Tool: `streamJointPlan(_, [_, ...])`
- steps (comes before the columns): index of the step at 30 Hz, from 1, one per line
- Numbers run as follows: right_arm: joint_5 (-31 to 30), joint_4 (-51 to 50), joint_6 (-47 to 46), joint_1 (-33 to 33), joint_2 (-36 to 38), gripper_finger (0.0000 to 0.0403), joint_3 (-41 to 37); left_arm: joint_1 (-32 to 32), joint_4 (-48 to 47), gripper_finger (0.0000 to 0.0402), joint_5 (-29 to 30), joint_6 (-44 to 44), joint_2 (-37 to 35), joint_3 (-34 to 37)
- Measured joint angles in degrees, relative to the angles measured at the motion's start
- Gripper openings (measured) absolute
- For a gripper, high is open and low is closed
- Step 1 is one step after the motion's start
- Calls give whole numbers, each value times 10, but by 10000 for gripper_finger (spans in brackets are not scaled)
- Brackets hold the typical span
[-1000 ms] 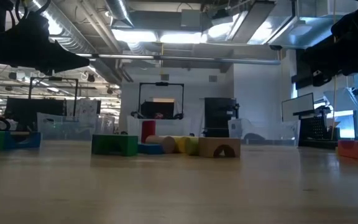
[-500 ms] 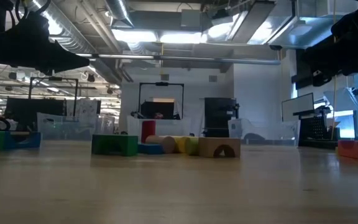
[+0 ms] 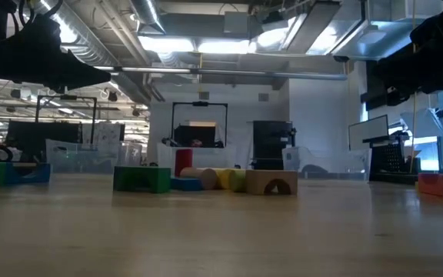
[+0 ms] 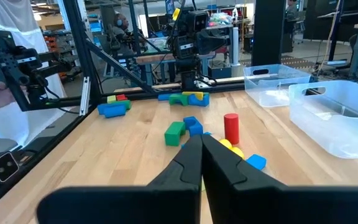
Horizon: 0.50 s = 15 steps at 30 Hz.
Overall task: Sort blocks by size
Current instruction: Put the red cylindrical block into the middle transparent bin
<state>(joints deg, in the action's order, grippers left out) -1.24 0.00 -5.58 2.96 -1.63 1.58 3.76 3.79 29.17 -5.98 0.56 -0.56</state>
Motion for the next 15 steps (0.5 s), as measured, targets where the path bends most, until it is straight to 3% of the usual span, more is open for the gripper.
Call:
streamJointPlan(8, [-7,0,-3,0,0,10,0,0,0,15,0,8,0,0])
streamJointPlan(15, [-7,2,-144,0,0,10,0,0,23,15,1,94,0,0])
